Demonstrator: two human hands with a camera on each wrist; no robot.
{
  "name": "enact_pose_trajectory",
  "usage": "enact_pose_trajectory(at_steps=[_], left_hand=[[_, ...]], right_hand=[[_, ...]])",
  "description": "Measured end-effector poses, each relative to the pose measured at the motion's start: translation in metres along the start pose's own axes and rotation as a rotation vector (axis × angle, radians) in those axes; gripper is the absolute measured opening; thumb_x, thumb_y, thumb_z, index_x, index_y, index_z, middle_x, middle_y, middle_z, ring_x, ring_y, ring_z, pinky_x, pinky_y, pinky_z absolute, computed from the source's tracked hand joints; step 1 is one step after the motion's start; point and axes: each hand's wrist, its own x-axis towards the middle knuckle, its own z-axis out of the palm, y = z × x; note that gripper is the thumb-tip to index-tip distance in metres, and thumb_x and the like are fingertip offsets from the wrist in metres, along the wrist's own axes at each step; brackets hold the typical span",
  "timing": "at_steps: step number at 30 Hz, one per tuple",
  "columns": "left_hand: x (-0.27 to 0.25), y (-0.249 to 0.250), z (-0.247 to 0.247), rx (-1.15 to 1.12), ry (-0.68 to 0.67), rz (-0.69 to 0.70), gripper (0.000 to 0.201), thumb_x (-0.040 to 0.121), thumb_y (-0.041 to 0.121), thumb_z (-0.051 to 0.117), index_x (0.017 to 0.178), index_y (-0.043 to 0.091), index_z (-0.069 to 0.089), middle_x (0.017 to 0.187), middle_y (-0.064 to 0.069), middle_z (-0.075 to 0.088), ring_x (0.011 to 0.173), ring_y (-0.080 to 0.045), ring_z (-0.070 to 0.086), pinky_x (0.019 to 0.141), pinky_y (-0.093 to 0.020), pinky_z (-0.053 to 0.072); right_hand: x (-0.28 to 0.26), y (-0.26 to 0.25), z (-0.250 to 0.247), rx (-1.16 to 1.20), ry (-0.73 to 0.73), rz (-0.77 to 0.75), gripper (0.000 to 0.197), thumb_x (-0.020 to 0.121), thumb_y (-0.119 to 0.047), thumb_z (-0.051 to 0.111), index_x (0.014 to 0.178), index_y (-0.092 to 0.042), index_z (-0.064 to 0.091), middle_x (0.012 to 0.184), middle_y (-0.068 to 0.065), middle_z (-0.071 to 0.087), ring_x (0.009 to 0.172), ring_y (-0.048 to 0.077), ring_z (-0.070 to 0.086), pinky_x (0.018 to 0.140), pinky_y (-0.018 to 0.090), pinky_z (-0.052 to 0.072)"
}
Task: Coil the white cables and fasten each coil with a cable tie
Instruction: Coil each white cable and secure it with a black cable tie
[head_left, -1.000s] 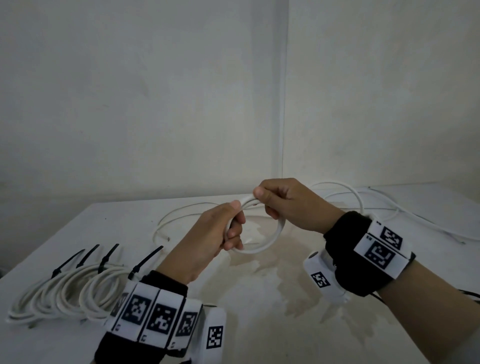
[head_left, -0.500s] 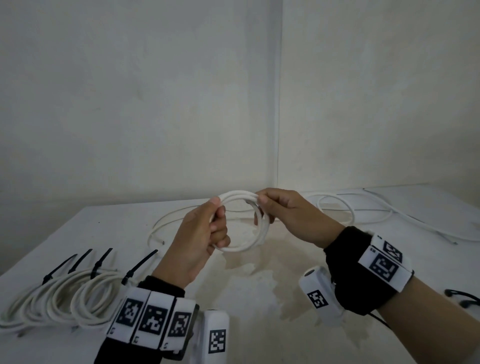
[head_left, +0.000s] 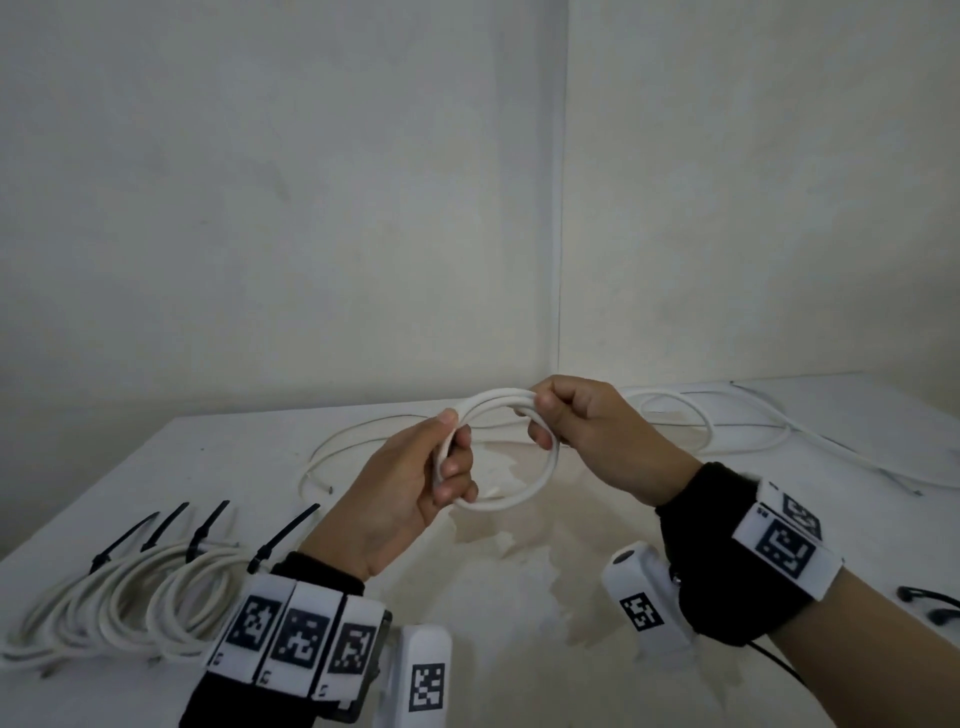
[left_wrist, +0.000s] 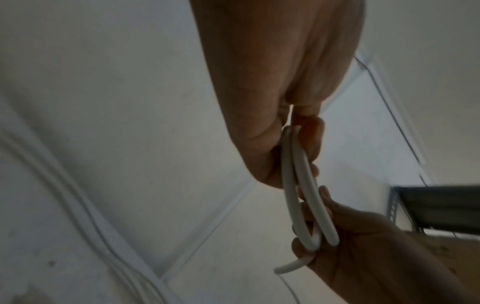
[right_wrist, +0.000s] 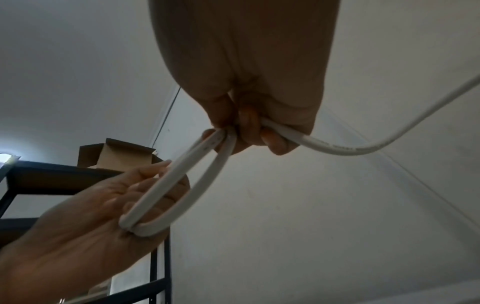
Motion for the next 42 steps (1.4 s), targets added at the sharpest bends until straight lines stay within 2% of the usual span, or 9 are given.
enact_pose_trajectory(at_steps=[6,12,17,21,24,27,31,36,42], left_hand=[[0.002,0.004,0.013,0.183,0.100,0.072,0.034,0.099,0.022,0.032,0.067,0.011,0.040,0.045,0.009,0.032,0.037,-0.005,0.027,0.053,-0.022,0.041],[0.007,0.003,0.001,-0.047,0.221,0.085,0.036,0.098,0.022,0.035,0.063,0.014,0.039,0.043,0.009,0.029,0.034,-0.005,0.022,0.040,-0.016,0.034],[0.007,0.007,-0.018,-0.236,0.318,0.125,0.035,0.098,0.023,0.034,0.064,0.015,0.037,0.039,0.010,0.028,0.030,-0.003,0.023,0.036,-0.014,0.031],[0.004,0.024,-0.043,-0.361,0.448,0.219,0.037,0.099,0.026,0.034,0.062,0.017,0.036,0.037,0.011,0.029,0.029,-0.005,0.024,0.036,-0.014,0.031],[0.004,0.027,-0.051,-0.338,0.499,0.255,0.038,0.099,0.027,0.034,0.062,0.017,0.036,0.037,0.011,0.029,0.030,-0.005,0.025,0.037,-0.014,0.032],[0.007,0.024,-0.047,-0.282,0.536,0.268,0.038,0.099,0.027,0.034,0.063,0.018,0.037,0.038,0.011,0.030,0.032,-0.005,0.025,0.038,-0.014,0.033],[0.011,0.019,-0.039,-0.157,0.601,0.299,0.035,0.098,0.024,0.035,0.063,0.018,0.035,0.040,0.011,0.030,0.036,-0.006,0.025,0.048,-0.020,0.032],[0.018,0.016,-0.027,-0.048,0.674,0.349,0.034,0.098,0.022,0.035,0.064,0.017,0.035,0.051,0.006,0.031,0.041,-0.006,0.028,0.055,-0.024,0.031],[0.021,0.011,-0.016,-0.028,0.683,0.352,0.032,0.098,0.021,0.033,0.067,0.017,0.034,0.059,0.003,0.030,0.045,-0.007,0.028,0.058,-0.022,0.033]], right_hand=[[0.001,-0.003,-0.001,-0.078,0.081,-0.058,0.033,0.097,-0.007,0.040,0.070,-0.017,0.056,0.051,-0.011,0.052,0.054,0.007,0.040,0.054,0.016,0.035],[0.001,0.008,-0.004,-0.035,0.062,-0.085,0.021,0.097,-0.010,0.041,0.086,-0.012,0.060,0.061,-0.004,0.051,0.050,0.000,0.044,0.056,0.009,0.036],[0.003,0.042,-0.015,-0.366,0.101,-0.130,0.012,0.094,-0.016,0.049,0.091,-0.022,0.059,0.064,-0.013,0.046,0.064,0.002,0.046,0.064,0.014,0.036],[0.011,0.059,-0.031,-0.478,0.179,-0.093,0.010,0.094,-0.011,0.048,0.093,-0.020,0.053,0.063,-0.013,0.044,0.061,0.000,0.045,0.061,0.018,0.031],[0.013,0.067,-0.029,-0.642,0.086,-0.092,0.017,0.096,-0.014,0.044,0.104,-0.010,0.058,0.074,-0.013,0.051,0.070,0.001,0.045,0.067,0.021,0.032],[0.012,0.072,-0.010,-0.835,0.019,-0.281,0.033,0.093,-0.027,0.037,0.095,-0.007,0.064,0.087,0.005,0.063,0.078,0.024,0.059,0.070,0.034,0.047],[0.009,0.071,0.012,-1.104,-0.053,-0.527,0.025,0.078,-0.030,0.042,0.070,-0.018,0.063,0.066,-0.003,0.059,0.052,0.016,0.057,0.042,0.019,0.038],[0.008,0.065,0.029,-1.172,-0.041,-0.795,0.024,0.082,-0.022,0.044,0.068,-0.020,0.063,0.065,-0.005,0.056,0.053,0.013,0.050,0.046,0.022,0.036],[0.006,0.061,0.040,-1.165,0.036,-0.907,0.024,0.085,-0.019,0.044,0.068,-0.016,0.061,0.074,-0.003,0.056,0.070,0.013,0.031,0.053,0.025,0.038]])
